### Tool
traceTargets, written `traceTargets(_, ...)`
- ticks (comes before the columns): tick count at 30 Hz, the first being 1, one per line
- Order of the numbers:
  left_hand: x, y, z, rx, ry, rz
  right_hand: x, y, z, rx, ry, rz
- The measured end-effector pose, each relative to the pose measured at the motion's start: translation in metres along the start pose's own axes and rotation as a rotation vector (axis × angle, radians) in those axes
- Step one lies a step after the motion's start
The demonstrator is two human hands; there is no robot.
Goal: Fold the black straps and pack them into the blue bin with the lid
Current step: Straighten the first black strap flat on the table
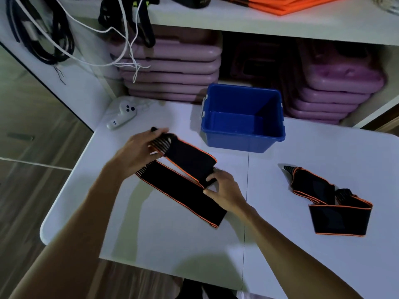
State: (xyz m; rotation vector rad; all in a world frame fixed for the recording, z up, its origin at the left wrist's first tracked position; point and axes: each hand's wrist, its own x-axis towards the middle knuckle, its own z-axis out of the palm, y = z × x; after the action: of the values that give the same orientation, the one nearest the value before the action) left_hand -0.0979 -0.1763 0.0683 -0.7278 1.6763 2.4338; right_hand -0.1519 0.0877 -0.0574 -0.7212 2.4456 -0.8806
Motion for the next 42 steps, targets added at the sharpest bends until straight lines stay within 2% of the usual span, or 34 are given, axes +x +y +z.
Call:
traceTargets(4,-0.003,-0.011,-0.058,0.064,0.025,-0.146,0.001,0.002,-0.002,-0.109,0.030,-0.017)
traceTargets(8,-0.004,-0.016,-0.083,0.328,0.059,-0.135,-0.002,-0.001,0.002,-0.218,0.050,0.010)
traceTargets(12,-0.001,-0.014,-0.076,0.591,0.129,-0.098,-0.001,-0.008,0.016,-0.347,0.153,-0.001)
traceTargets(14,0.005,-0.014,-0.072,0.725,0.210,-0.067,-0.001,-0.009,0.018,-0.332,0.189,0.001)
traceTargets(17,0.016,-0.014,-0.074,1.059,0.461,0.027,-0.009,-0.008,0.012,-0.333,0.239,-0.049)
traceTargets(19,0.021,-0.013,-0.077,1.193,0.570,0.100,-0.020,-0.003,0.004,-0.361,0.224,-0.111)
traceTargets(22,0.028,-0.014,-0.075,1.282,0.541,0.154,-0.039,0.005,-0.006,-0.407,0.171,-0.137)
traceTargets(26,0.039,-0.029,-0.065,1.295,0.439,0.111,-0.060,0.005,-0.007,-0.378,0.185,-0.151)
traceTargets(32,0.044,-0.062,-0.062,1.457,0.555,0.009,-0.079,-0.004,0.007,-0.335,0.195,-0.217)
traceTargets(35,0.045,-0.062,-0.061,1.470,0.591,0.030,-0.078,-0.011,0.009,-0.330,0.193,-0.229)
traceTargets(38,0.043,-0.048,-0.054,1.368,0.642,0.122,-0.080,-0.012,0.010,-0.302,0.216,-0.234)
traceTargets(40,0.041,-0.042,-0.049,1.333,0.600,0.139,-0.083,-0.008,0.011,-0.285,0.229,-0.239)
traceTargets(42,0.039,-0.041,-0.046,1.402,0.504,0.081,-0.086,-0.004,0.013,-0.282,0.224,-0.242)
